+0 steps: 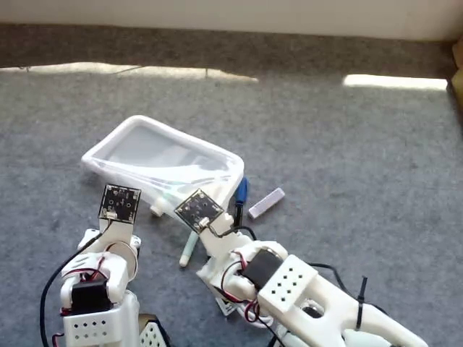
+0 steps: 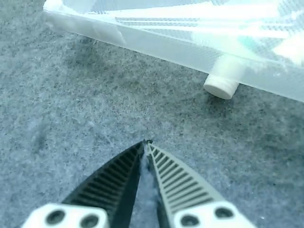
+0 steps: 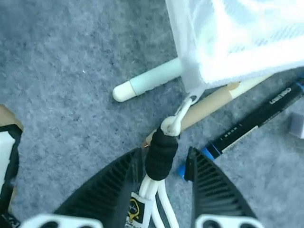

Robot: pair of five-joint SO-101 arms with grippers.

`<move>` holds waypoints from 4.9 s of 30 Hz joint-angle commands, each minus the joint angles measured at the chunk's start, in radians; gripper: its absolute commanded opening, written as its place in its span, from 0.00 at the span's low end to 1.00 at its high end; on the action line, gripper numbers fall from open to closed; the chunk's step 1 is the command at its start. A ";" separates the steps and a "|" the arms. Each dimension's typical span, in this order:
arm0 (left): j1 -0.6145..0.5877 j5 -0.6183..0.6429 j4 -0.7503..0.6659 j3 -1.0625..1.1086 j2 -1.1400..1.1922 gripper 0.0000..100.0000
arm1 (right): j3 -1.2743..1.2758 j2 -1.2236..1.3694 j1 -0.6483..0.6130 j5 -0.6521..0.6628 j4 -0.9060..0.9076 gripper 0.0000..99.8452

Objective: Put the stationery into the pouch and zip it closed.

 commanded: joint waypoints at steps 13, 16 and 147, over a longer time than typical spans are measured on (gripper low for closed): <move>-0.007 0.005 -0.018 -0.008 -0.016 0.01 | -0.004 0.140 -0.012 -0.011 -0.085 0.15; -0.007 0.005 -0.018 -0.008 -0.016 0.01 | -0.004 0.140 -0.012 -0.011 -0.085 0.10; 0.142 0.411 0.034 -0.400 -0.016 0.33 | -0.420 -0.120 0.045 0.150 0.008 0.01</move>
